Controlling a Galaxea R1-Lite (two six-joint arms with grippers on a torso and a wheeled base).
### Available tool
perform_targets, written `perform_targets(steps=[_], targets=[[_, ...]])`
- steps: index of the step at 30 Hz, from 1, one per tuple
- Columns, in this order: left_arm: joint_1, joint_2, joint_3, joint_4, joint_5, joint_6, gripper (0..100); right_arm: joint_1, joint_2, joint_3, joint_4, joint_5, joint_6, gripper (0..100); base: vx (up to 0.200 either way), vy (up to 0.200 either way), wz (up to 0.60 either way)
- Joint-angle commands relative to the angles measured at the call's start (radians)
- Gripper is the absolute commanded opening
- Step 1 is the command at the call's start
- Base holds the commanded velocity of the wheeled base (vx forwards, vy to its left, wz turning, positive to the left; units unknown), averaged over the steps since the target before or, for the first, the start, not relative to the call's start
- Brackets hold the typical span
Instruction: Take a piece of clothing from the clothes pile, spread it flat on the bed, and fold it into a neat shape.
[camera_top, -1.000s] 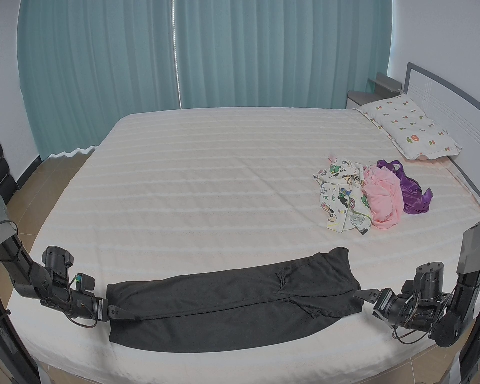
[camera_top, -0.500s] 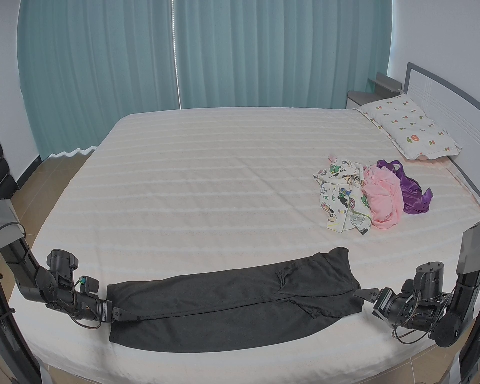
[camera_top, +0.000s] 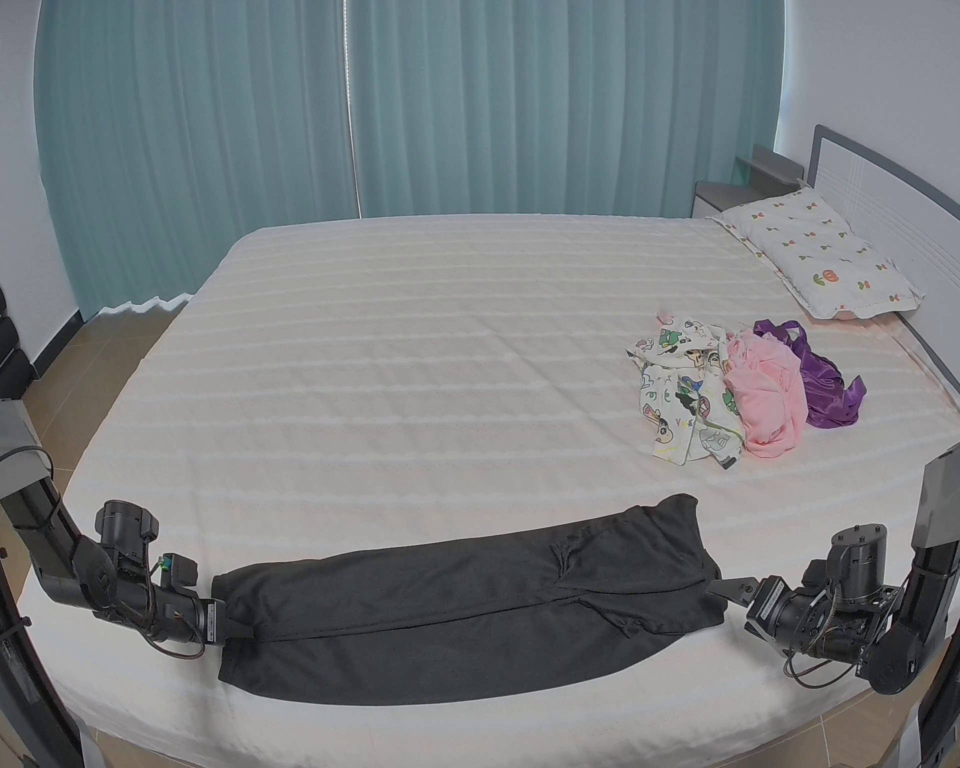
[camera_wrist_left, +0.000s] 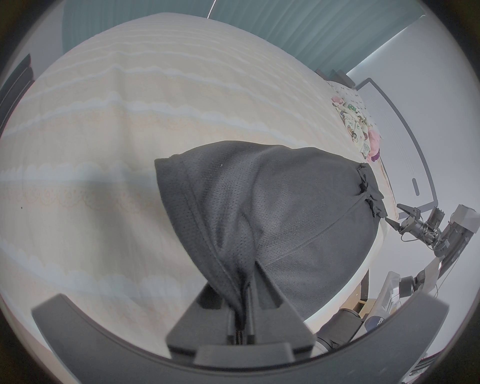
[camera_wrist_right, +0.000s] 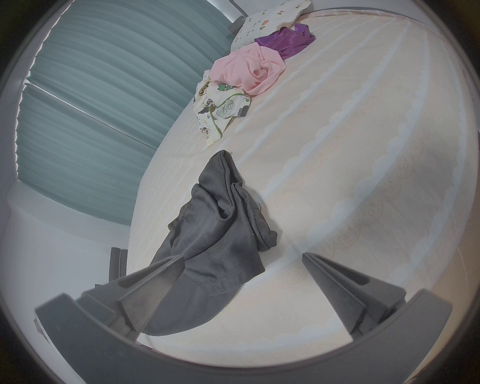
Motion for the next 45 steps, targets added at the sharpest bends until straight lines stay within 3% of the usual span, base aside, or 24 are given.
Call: perform_targets(steps=[1,5,10,21,25,29,33,37,40,41,45], targets=[[0.017,-0.02,0.011,-0.003,0.001,0.0,0,0.002,0.0,0.016,0.0,0.001,0.0,100,0.0,0.0,0.0],[0.043,-0.049,0.014,-0.003,0.001,-0.02,0,0.002,0.0,0.016,0.0,-0.001,0.0,100,0.0,0.0,0.0],[0.086,-0.109,0.014,0.0,-0.004,-0.112,0,0.002,-0.002,0.016,0.0,-0.001,0.0,100,0.0,0.0,0.0],[0.207,-0.191,0.03,0.012,-0.027,-0.116,0,-0.003,0.0,0.016,-0.001,0.001,0.004,100,0.0,0.0,0.0],[0.266,-0.241,0.035,0.015,-0.105,-0.184,0,-0.001,-0.005,0.016,-0.001,0.002,0.006,100,0.0,0.0,0.0],[0.267,-0.27,0.041,0.028,-0.114,-0.216,0,-0.001,-0.005,0.016,-0.001,0.002,0.006,100,0.0,0.0,0.0],[0.223,-0.293,0.041,0.08,-0.103,-0.245,0,-0.001,-0.006,0.016,-0.001,0.002,0.007,100,0.0,0.0,0.0],[0.123,-0.349,0.04,0.098,-0.077,-0.348,0,-0.001,-0.008,0.016,-0.003,0.004,0.007,100,0.0,0.0,0.0],[0.046,-0.376,0.03,0.098,-0.031,-0.428,0,-0.001,-0.008,0.016,-0.003,0.004,0.007,100,0.0,0.0,0.0],[-0.017,-0.385,0.026,0.095,0.012,-0.472,0,-0.001,-0.008,0.016,-0.003,0.004,0.007,100,0.0,0.0,0.0],[-0.141,-0.392,0.015,0.092,0.108,-0.529,0,-0.001,-0.003,0.016,-0.003,0.006,0.007,100,0.0,0.0,0.0]])
